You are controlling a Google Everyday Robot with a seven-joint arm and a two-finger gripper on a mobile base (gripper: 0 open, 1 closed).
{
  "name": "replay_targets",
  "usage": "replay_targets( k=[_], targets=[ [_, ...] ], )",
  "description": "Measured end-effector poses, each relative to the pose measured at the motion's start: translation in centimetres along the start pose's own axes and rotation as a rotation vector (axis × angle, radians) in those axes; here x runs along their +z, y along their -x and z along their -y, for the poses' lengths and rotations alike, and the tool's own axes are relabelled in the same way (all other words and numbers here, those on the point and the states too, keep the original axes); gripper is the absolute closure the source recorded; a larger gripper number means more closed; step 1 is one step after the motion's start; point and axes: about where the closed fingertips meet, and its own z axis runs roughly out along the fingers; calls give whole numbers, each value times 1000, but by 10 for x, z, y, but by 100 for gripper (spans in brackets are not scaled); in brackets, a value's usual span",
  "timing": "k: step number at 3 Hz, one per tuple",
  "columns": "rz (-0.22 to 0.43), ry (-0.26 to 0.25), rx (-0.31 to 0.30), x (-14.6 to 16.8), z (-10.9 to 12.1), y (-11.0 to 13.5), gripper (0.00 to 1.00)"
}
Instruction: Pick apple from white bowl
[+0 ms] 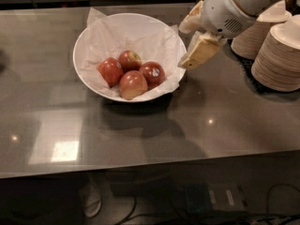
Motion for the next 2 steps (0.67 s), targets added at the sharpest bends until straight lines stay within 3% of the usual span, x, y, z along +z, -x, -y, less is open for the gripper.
replay_targets(
  k=[1,2],
  targets=[
    [25,24,-25,16,1,7,42],
    [30,36,-69,35,4,9,28]
  ],
)
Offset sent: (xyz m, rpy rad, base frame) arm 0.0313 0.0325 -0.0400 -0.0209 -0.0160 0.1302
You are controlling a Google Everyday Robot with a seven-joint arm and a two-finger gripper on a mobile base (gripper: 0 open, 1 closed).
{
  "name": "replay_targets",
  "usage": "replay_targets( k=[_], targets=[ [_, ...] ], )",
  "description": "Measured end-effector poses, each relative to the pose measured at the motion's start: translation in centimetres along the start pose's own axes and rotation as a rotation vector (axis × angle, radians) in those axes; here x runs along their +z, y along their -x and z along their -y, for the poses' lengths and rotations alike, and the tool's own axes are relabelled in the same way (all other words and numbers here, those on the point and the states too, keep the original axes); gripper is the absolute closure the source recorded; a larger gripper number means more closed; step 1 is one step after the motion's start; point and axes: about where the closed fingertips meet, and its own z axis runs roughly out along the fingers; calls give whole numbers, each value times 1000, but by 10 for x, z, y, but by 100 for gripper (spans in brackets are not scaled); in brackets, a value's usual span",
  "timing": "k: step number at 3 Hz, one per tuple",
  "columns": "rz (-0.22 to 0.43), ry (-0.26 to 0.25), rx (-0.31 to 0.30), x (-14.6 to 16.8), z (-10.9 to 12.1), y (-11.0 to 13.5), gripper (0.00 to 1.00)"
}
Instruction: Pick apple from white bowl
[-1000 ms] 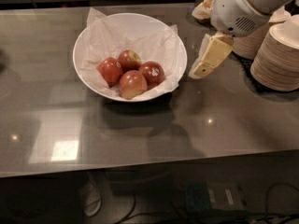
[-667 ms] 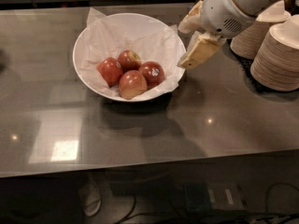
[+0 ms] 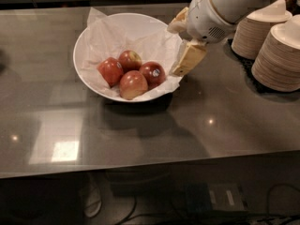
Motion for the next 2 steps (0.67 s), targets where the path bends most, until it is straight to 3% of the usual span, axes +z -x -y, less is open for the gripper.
replay_targets(
  k=[2],
  targets=[
    [-7,42,-62,37,9,4,30]
  ],
)
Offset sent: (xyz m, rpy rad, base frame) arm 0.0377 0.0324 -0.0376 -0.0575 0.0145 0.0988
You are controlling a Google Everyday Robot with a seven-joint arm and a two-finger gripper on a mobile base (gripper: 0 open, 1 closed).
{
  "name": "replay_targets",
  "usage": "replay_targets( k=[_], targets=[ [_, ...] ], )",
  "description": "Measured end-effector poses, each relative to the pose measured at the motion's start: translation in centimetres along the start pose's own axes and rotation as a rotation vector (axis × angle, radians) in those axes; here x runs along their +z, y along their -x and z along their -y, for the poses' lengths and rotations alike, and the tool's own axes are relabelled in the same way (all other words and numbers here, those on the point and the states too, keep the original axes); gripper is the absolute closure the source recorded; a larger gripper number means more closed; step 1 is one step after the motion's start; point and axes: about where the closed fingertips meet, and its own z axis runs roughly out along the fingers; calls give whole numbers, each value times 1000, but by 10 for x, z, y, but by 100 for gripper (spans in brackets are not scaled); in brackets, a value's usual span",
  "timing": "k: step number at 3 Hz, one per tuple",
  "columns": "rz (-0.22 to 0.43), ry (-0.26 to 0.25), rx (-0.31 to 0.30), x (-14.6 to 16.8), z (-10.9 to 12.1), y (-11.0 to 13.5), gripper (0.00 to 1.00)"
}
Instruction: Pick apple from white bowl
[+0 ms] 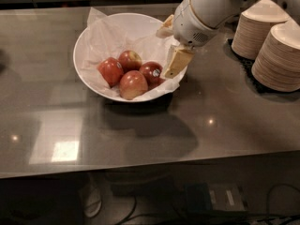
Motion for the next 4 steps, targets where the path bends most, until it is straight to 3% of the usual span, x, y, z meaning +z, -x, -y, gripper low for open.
replay_targets(
  k=[4],
  targets=[
    [-6,47,-48,52,10,0,33]
  ],
)
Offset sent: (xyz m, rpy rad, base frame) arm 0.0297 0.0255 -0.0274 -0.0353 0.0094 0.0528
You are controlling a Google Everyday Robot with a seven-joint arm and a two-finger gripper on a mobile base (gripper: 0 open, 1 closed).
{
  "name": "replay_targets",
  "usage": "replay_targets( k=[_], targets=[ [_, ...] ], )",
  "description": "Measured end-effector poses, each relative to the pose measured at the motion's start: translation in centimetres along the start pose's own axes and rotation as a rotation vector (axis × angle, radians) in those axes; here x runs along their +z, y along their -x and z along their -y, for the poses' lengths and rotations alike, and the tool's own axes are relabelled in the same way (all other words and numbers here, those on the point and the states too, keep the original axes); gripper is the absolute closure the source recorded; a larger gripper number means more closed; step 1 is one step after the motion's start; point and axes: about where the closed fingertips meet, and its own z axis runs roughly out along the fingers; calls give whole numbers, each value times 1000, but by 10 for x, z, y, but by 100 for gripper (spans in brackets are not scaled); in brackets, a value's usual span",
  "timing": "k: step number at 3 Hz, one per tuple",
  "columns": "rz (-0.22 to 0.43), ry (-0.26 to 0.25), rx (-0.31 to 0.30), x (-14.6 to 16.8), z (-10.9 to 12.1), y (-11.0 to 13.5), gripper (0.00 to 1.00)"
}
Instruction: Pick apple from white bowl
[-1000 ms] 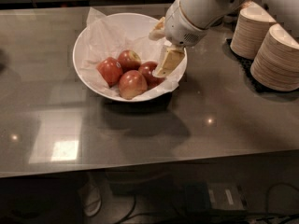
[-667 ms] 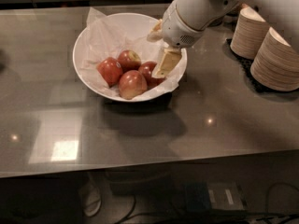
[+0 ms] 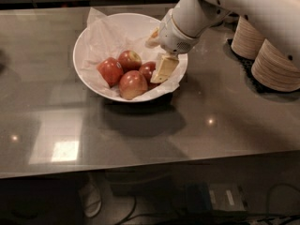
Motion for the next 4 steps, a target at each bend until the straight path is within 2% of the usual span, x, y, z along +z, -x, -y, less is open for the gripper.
replay_targets(
  k=[2,4],
  targets=[
    [34,54,18,23,-7,-3,39],
    [40,106,19,41,-12,-6,35]
  ],
)
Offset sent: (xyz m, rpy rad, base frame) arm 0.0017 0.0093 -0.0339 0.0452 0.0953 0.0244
